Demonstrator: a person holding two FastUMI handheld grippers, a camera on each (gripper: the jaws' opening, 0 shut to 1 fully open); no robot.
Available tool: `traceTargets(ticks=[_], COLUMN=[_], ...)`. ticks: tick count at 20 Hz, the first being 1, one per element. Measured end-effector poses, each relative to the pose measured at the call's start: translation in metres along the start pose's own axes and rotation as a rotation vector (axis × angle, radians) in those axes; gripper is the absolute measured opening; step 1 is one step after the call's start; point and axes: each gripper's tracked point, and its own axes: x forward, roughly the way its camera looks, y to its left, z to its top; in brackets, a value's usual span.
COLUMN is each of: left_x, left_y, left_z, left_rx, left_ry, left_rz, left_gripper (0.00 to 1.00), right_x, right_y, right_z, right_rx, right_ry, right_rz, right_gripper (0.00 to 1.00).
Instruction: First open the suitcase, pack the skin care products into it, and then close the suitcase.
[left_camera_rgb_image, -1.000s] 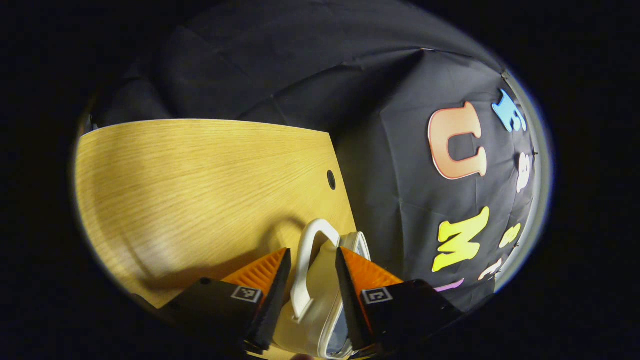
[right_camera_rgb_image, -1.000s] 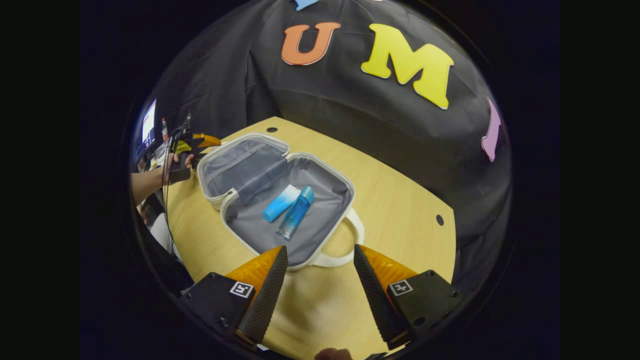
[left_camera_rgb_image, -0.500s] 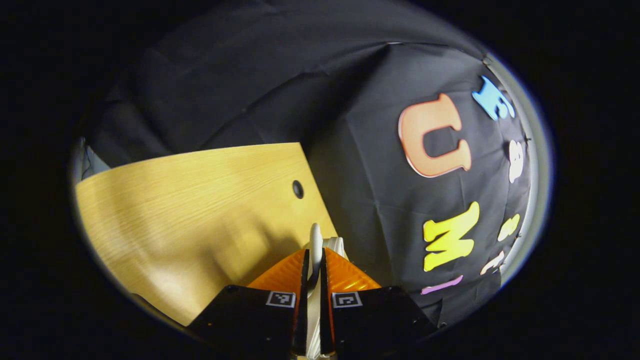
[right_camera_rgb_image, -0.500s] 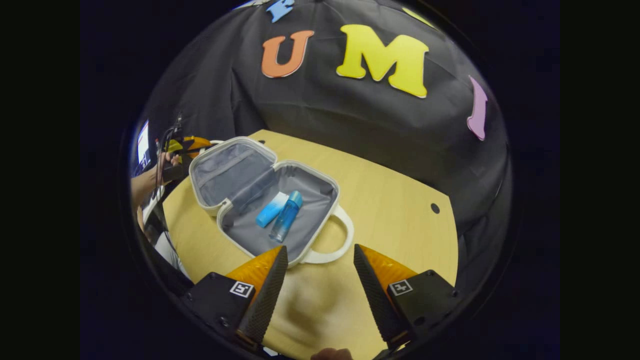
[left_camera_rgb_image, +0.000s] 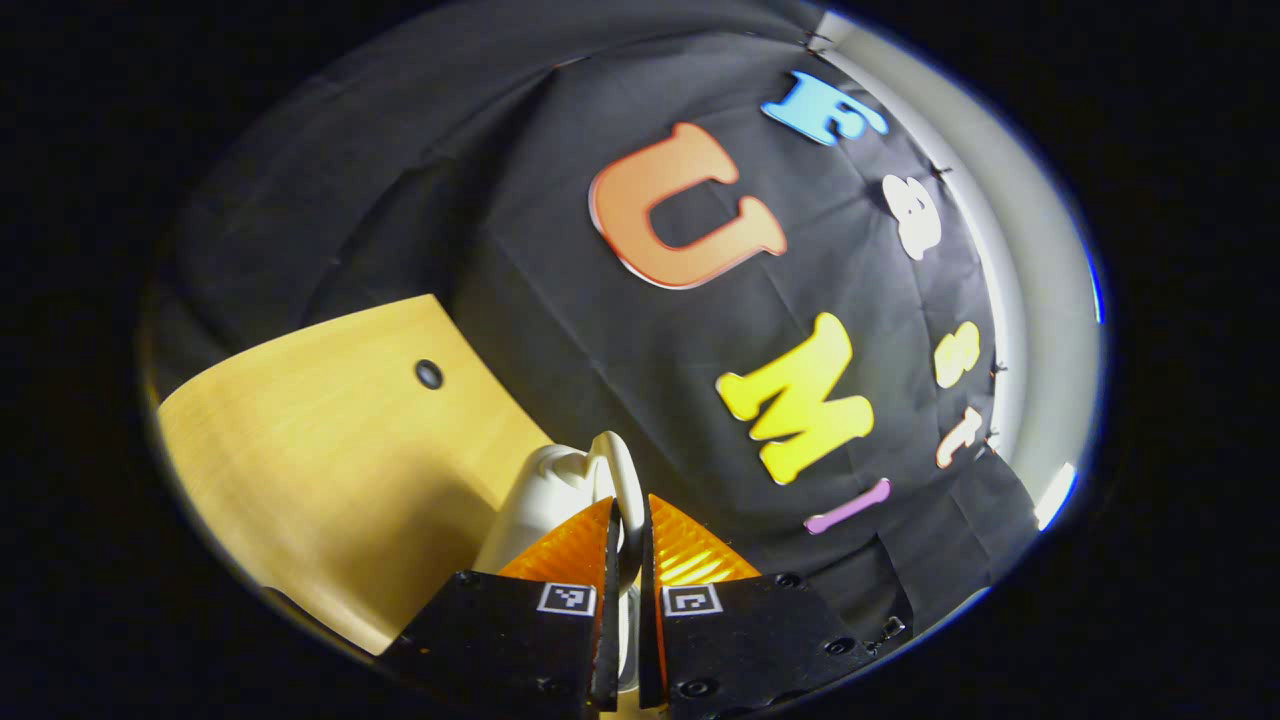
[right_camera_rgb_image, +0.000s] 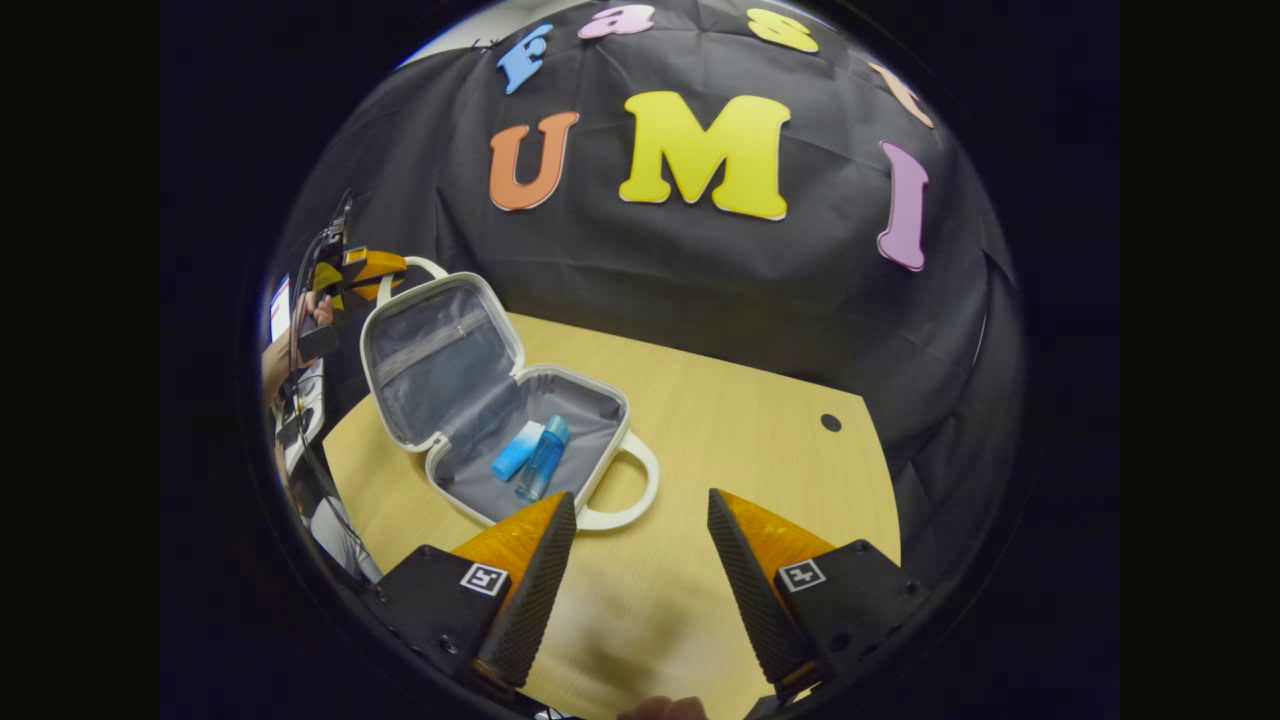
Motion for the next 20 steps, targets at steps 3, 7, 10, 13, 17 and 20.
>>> traceTargets(ticks=[3,7,10,13,17,20], left_x=[0.013,0.043,0.054,0.060,0.075,0.087], left_y=[-0.053,-0.094,-0.106,-0.106,-0.106,-0.100], left_z=[-0.039,-0.100,-0.136,-0.170,-0.216,-0.256], left_rx=[0.090,0.221,0.285,0.296,0.372,0.455], left_ry=[0.054,0.146,0.192,0.240,0.309,0.378], left_rz=[-0.033,-0.059,-0.065,-0.074,-0.068,-0.064], left_gripper=[0.11,0.10,0.10,0.11,0.10,0.11], right_x=[-0.011,-0.030,-0.042,-0.052,-0.067,-0.077], right_y=[-0.014,-0.042,-0.067,-0.087,-0.108,-0.124], right_z=[0.001,0.003,0.004,-0.003,-0.015,-0.024], right_rx=[0.012,-0.003,0.013,0.044,0.062,0.093], right_ry=[-0.028,-0.061,-0.079,-0.081,-0.070,-0.060], right_rz=[-0.025,-0.065,-0.109,-0.148,-0.189,-0.225], right_gripper=[0.77,0.77,0.80,0.77,0.79,0.79])
